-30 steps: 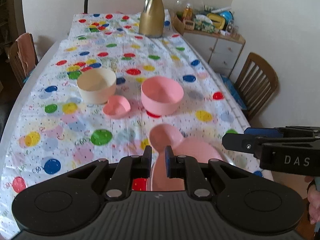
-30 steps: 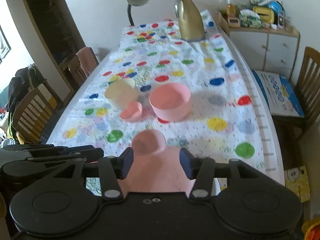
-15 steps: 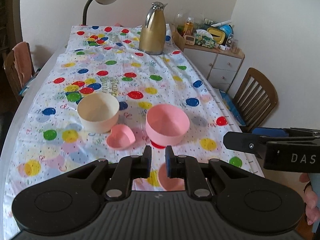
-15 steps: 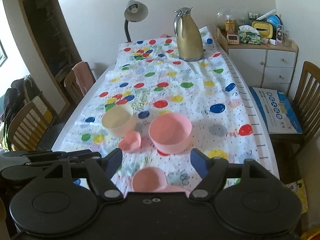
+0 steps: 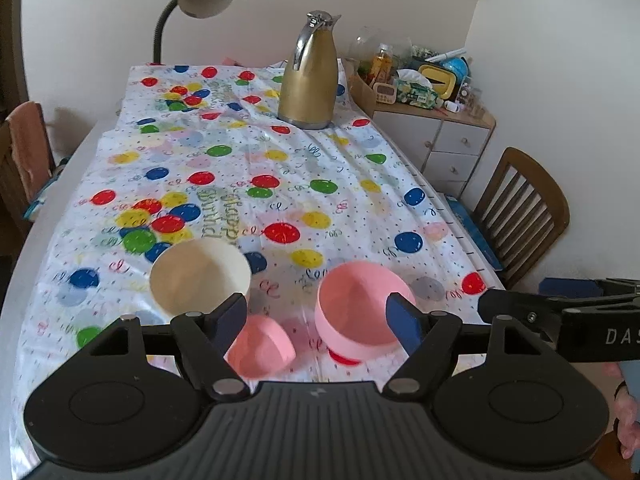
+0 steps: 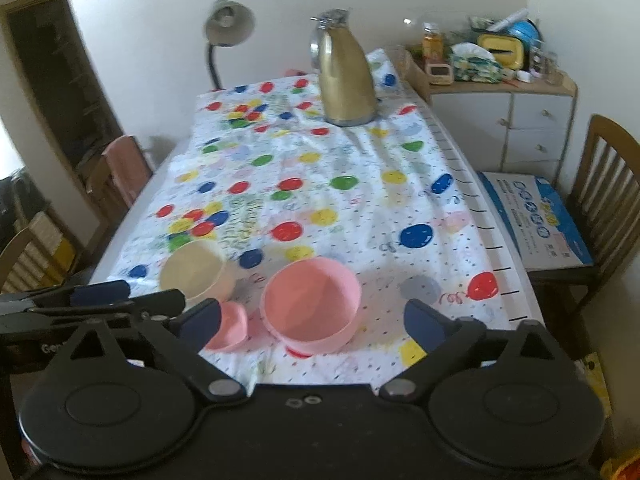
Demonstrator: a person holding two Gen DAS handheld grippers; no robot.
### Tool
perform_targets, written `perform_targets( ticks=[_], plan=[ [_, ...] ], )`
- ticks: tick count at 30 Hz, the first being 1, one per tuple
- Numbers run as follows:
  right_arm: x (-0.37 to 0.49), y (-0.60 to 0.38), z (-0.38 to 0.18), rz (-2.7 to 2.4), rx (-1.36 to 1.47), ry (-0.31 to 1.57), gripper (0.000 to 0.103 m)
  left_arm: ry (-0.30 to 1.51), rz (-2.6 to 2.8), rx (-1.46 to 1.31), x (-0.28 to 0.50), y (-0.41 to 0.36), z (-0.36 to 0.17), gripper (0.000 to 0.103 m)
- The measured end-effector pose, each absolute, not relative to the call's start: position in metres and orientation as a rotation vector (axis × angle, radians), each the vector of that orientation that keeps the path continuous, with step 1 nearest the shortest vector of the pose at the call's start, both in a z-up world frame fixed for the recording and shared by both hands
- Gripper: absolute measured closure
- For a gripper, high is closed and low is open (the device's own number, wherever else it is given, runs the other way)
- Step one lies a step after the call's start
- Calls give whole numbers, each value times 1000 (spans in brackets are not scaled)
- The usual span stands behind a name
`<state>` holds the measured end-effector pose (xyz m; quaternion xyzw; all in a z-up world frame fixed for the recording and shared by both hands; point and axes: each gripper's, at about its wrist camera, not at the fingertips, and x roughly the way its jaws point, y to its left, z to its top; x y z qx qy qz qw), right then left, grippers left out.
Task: Organize plates and bowls
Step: 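Move both tools to the rim of the pink bowl, then close both tools on the pink bowl rim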
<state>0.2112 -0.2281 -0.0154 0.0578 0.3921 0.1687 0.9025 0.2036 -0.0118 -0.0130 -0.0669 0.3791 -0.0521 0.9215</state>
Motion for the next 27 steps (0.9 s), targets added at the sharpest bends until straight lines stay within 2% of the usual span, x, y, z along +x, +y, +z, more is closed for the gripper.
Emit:
perform_targets(
  ticks=[13, 17, 19, 21, 25, 27],
  plan=[
    [267, -217, -85, 233, 38, 925, 1, 895, -164, -77, 285, -20, -73, 25],
    [273, -217, -99, 199, 44, 928, 4, 926, -171, -68, 295, -24, -88, 25],
    [276, -217, -106, 196, 55, 940, 8, 938, -172, -54, 298, -28, -95, 25],
    [280, -216, -111, 186, 51, 947, 19, 945, -173, -44, 301, -31, -101, 25],
    [288, -216, -119, 184, 77, 965, 33, 955, -171, -49, 305, -33, -109, 26],
    [292, -216, -122, 182, 107, 979, 45, 964, -173, -66, 307, -33, -112, 26]
  ],
)
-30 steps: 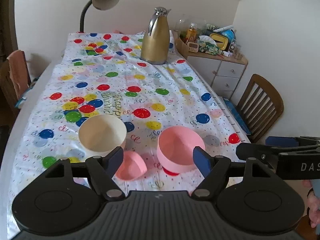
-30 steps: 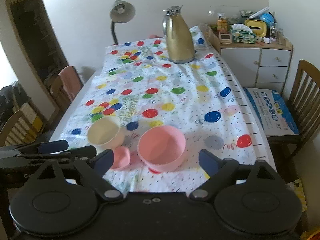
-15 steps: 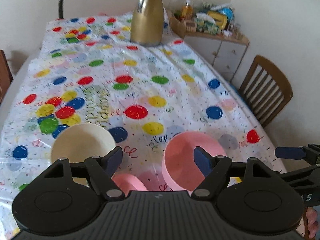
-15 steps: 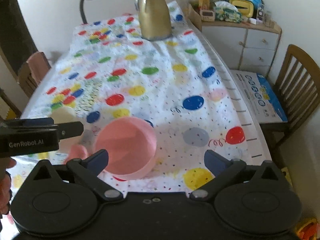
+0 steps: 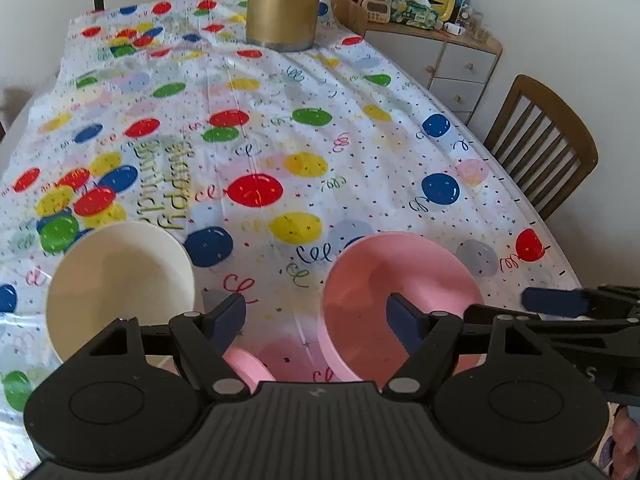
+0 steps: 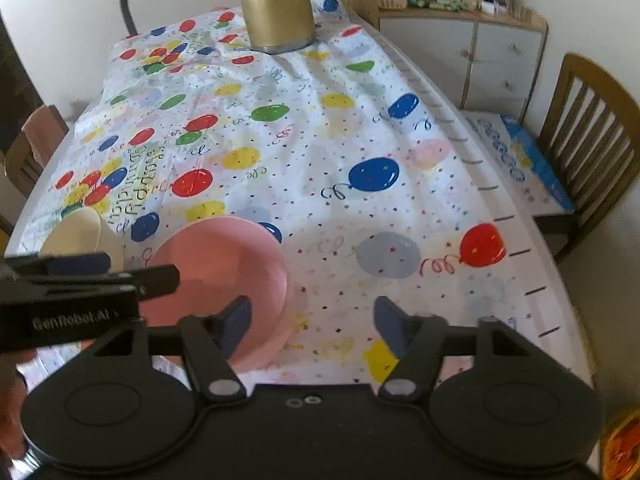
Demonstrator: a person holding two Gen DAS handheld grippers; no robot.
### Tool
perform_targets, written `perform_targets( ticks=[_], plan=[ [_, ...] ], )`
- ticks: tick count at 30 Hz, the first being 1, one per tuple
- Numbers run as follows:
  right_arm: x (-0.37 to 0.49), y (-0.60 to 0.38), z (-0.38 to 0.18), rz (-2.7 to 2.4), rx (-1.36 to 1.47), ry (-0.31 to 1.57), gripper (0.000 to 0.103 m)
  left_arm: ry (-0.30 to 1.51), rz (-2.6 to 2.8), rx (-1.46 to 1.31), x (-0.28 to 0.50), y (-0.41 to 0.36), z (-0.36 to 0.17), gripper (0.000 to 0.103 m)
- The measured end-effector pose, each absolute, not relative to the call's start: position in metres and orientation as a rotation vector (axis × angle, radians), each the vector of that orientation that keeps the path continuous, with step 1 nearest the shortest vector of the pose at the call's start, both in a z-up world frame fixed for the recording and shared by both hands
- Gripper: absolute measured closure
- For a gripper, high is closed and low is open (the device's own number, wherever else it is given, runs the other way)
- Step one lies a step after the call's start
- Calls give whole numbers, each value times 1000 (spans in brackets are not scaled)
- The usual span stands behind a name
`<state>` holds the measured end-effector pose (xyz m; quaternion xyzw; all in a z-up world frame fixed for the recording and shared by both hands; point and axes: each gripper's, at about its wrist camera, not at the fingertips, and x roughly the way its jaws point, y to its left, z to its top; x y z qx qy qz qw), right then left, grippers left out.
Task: Organize plates and bowls
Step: 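Close both tools on the pink bowl rim, then lift the pink bowl and carry it toward the pink eared plate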
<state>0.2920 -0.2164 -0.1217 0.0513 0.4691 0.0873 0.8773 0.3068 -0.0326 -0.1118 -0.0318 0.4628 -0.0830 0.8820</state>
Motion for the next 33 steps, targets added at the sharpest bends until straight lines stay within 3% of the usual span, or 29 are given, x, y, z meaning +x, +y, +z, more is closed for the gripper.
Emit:
perform_targets(
  ticks=[1, 3, 6, 9, 14, 18, 21, 33],
  plan=[
    [294, -216, -123, 183, 118, 985, 48, 965, -172, -74, 307, -33, -113, 29],
    [297, -215, -126, 186, 133, 1001, 61, 982, -182, -91, 308, -34, -116, 43],
    [302, -214, -128, 189, 167, 1023, 69, 1005, -192, -106, 308, -37, -119, 61],
    [307, -210, -128, 193, 176, 1047, 76, 1032, -188, -112, 309, -41, -122, 70],
    [312, -204, -128, 194, 176, 1081, 91, 1056, -168, -135, 313, -42, -123, 77],
    [313, -200, -129, 172, 154, 1091, 96, 1067, -143, -147, 315, -40, -124, 85],
    [314, -201, -129, 163, 157, 1092, 97, 1071, -135, -154, 316, -38, -124, 91],
    [303, -202, -110, 159, 150, 1073, 97, 1058, -129, -151, 302, -41, -104, 91]
  ],
)
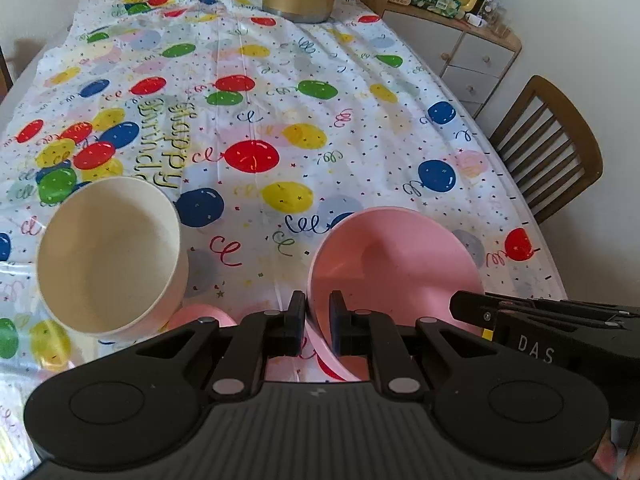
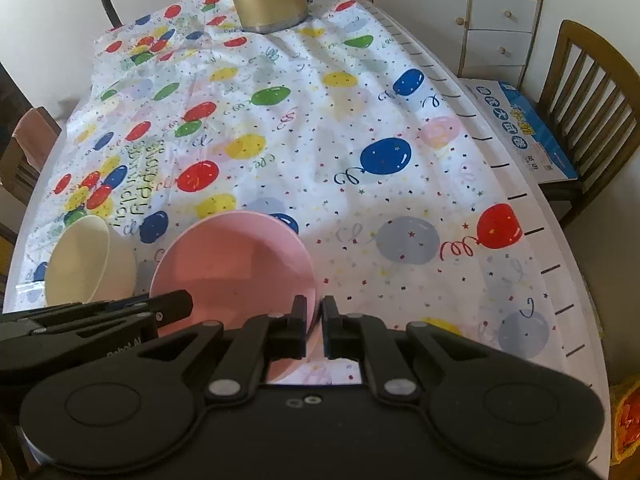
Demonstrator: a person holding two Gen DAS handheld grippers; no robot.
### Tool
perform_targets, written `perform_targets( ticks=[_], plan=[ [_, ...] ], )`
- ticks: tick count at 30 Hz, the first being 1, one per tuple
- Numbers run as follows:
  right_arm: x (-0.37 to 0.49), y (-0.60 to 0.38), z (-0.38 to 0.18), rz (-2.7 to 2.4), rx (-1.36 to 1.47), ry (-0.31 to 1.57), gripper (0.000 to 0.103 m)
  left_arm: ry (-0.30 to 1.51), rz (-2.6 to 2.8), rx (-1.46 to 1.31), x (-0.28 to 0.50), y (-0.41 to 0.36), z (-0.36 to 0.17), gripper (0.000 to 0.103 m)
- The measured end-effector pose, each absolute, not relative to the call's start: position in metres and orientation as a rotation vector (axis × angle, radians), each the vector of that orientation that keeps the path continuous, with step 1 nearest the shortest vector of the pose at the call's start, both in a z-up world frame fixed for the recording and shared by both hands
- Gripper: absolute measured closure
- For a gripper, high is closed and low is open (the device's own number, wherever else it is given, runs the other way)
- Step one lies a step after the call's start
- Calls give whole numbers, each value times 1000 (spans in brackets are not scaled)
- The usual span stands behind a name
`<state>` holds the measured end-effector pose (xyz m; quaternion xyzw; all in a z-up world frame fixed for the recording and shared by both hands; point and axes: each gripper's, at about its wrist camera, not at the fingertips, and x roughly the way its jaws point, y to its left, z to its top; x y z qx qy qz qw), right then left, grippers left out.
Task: Organize plates and bowls
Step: 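Lift the pink bowl and carry it toward the pink eared plate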
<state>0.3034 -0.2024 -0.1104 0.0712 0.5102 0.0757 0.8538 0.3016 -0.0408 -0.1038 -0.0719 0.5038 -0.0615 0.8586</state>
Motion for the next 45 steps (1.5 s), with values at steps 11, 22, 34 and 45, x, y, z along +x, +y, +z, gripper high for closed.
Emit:
perform_targets(
  ticks=[11, 22, 34, 45],
  plan=[
    [268, -201, -68, 218, 142, 1033, 97, 1008, -82, -156, 253, -36, -58, 91],
    [215, -189, -41, 324, 91, 1005, 97, 975, 15, -181, 185, -26, -32, 91],
    [162, -162, -31, 462, 42, 1026, 96, 970, 121, -203, 115, 2, -19, 91],
    [125, -123, -58, 547, -20, 1106, 95, 1015, 195, -236, 73, 35, -39, 91]
  ],
)
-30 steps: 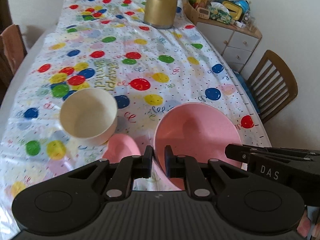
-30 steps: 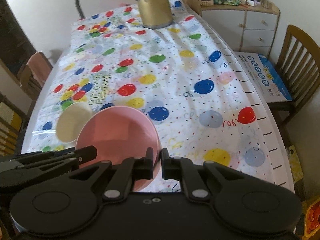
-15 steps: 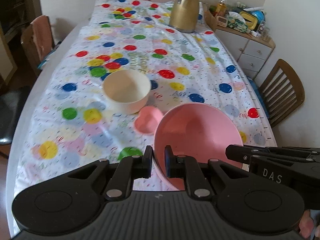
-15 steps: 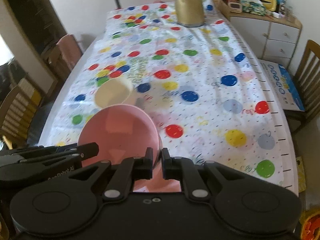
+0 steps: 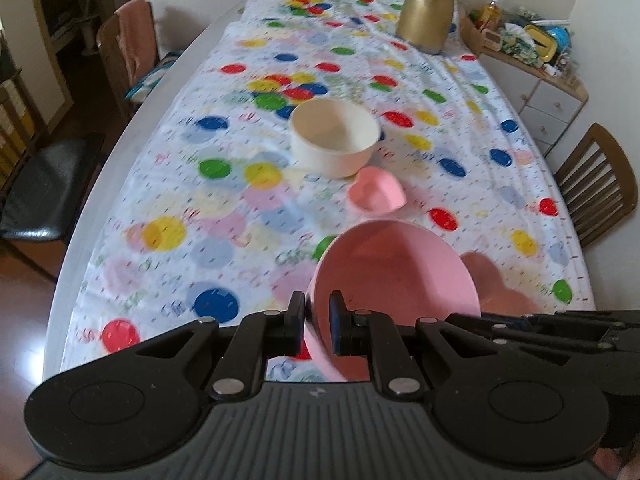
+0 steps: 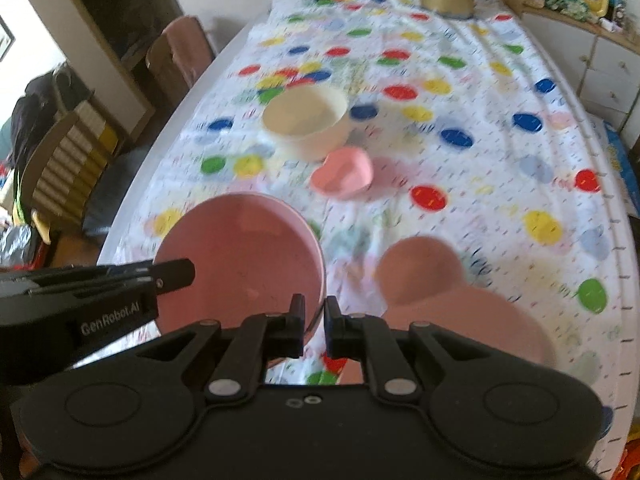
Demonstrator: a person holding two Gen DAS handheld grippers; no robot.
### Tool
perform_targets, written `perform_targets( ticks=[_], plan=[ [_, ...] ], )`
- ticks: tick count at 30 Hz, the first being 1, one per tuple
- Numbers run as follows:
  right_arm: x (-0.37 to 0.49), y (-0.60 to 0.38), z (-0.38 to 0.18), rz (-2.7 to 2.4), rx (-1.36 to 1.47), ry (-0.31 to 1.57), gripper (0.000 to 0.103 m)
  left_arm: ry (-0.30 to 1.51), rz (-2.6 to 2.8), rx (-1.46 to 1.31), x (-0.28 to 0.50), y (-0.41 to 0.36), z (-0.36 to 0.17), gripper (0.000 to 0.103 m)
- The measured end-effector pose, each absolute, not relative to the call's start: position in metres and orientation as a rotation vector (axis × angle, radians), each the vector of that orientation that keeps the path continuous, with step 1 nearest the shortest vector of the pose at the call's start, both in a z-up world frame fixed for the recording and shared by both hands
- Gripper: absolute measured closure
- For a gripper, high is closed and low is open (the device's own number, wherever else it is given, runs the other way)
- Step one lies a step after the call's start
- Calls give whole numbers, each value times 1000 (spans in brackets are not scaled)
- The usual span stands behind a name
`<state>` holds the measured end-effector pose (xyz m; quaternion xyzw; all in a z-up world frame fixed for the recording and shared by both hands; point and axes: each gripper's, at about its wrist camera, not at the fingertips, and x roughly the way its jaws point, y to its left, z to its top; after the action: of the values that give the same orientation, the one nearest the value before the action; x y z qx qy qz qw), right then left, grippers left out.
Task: Organize plates and bowls
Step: 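Lift the pink bowl and carry it toward the pink eared plate, then lower the pink bowl beside the plate stack and open both tools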
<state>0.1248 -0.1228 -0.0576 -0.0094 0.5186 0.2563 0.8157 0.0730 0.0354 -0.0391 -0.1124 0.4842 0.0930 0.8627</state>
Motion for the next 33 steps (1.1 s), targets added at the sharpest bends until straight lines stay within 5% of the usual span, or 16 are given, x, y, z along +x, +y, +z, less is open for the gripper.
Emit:
perform_targets(
  ticks=[33],
  plan=[
    [72, -74, -121, 648, -198, 1246, 93, 1139, 282, -333, 18, 70, -106, 91]
  ],
)
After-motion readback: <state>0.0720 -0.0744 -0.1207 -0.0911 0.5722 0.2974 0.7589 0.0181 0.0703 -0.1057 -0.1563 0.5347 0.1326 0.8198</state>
